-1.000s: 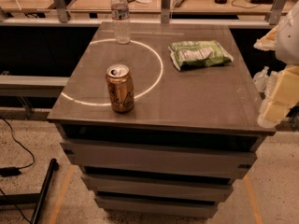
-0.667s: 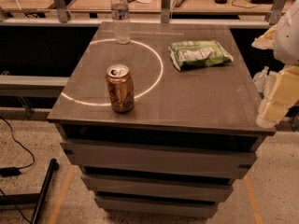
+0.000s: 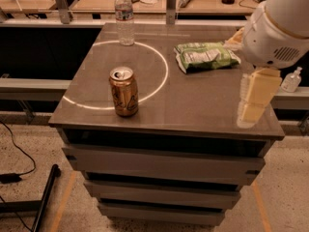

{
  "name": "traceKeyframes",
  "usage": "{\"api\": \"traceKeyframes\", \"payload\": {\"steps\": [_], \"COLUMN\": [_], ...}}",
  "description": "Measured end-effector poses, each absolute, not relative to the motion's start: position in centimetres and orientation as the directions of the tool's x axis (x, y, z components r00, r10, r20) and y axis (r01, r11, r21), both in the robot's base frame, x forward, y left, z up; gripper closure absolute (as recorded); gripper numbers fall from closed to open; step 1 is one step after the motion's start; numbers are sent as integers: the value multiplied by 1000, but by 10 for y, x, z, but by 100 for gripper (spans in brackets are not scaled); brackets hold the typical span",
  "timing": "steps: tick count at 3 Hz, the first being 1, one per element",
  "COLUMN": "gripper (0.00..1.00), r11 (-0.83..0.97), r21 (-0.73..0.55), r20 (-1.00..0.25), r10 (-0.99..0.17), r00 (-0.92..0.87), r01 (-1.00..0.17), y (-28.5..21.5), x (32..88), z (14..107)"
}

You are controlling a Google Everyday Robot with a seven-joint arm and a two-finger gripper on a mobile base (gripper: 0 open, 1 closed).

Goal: Pick orange can

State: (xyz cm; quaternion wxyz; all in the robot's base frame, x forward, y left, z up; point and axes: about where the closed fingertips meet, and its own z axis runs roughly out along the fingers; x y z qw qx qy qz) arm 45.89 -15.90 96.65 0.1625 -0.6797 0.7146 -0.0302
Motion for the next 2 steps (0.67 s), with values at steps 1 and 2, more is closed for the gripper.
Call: {"api": "traceKeyframes", "payload": {"steps": [1, 2], "gripper": [0, 0], "r11": [-50, -110], "r21": [-211, -159], "r20": [-227, -269], "r10": [-969, -951], "r00": [98, 150], "r01": [-976, -981], "y": [-113, -85], "x": [477, 488], "z": [952, 942]}}
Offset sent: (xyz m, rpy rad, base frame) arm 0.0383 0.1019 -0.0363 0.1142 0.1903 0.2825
